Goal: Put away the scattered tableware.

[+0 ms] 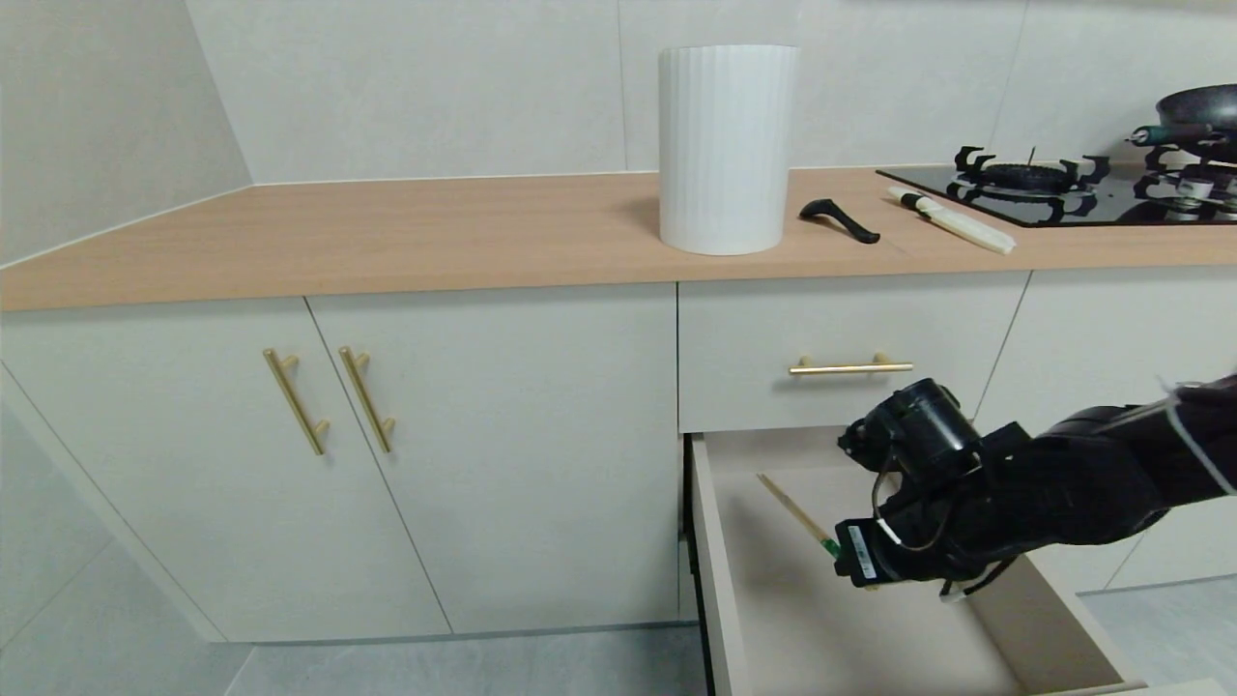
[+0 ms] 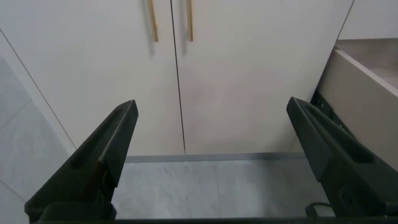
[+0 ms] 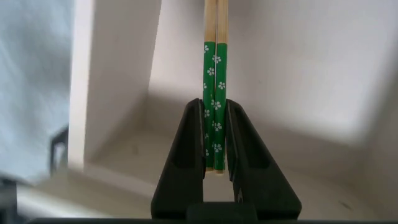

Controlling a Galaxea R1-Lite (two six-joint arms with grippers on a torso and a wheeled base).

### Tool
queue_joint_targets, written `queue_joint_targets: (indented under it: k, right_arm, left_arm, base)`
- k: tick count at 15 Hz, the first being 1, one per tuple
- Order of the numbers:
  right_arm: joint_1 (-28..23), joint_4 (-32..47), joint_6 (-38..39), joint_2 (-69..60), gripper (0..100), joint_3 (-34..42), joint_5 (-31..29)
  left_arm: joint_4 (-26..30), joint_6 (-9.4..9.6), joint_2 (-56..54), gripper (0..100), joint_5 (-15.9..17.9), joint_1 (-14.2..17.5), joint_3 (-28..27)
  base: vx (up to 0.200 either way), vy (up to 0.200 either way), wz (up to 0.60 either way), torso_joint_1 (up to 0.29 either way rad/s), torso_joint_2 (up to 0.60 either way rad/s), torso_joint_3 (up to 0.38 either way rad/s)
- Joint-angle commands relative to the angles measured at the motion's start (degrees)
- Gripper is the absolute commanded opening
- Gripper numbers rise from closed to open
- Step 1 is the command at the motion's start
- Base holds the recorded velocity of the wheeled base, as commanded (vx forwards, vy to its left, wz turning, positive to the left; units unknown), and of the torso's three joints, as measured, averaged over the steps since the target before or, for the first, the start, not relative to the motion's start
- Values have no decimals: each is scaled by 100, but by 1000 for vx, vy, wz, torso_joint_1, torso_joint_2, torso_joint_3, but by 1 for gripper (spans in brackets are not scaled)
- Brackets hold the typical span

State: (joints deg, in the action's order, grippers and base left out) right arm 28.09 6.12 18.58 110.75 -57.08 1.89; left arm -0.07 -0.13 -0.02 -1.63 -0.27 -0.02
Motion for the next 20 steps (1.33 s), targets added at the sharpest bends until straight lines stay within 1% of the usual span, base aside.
queue_joint_targets:
  k: [1, 3, 6, 13, 20]
  right_arm:
    - [57, -401, 357, 948, 0, -260, -119]
    - [162, -1051, 638, 1388, 0, -251, -549]
    - [276, -1350, 638, 1871, 0, -287, -628]
    - [285, -1359, 709, 2319, 0, -506, -628]
    - [285, -1359, 726, 2346, 0, -577, -628]
  left_arm:
    - [-1, -4, 2, 100, -4, 0, 2]
    - [-1, -4, 2, 100, -4, 0, 2]
    - [-1, 5, 2, 100, -4, 0, 2]
    - [-1, -4, 2, 100, -4, 0, 2]
    - [-1, -4, 2, 100, -4, 0, 2]
  base:
    - [0, 0, 0, 0, 0, 0]
    - [0, 0, 0, 0, 0, 0]
    - [0, 0, 0, 0, 0, 0]
    - [0, 0, 0, 0, 0, 0]
    - [0, 0, 0, 0, 0, 0]
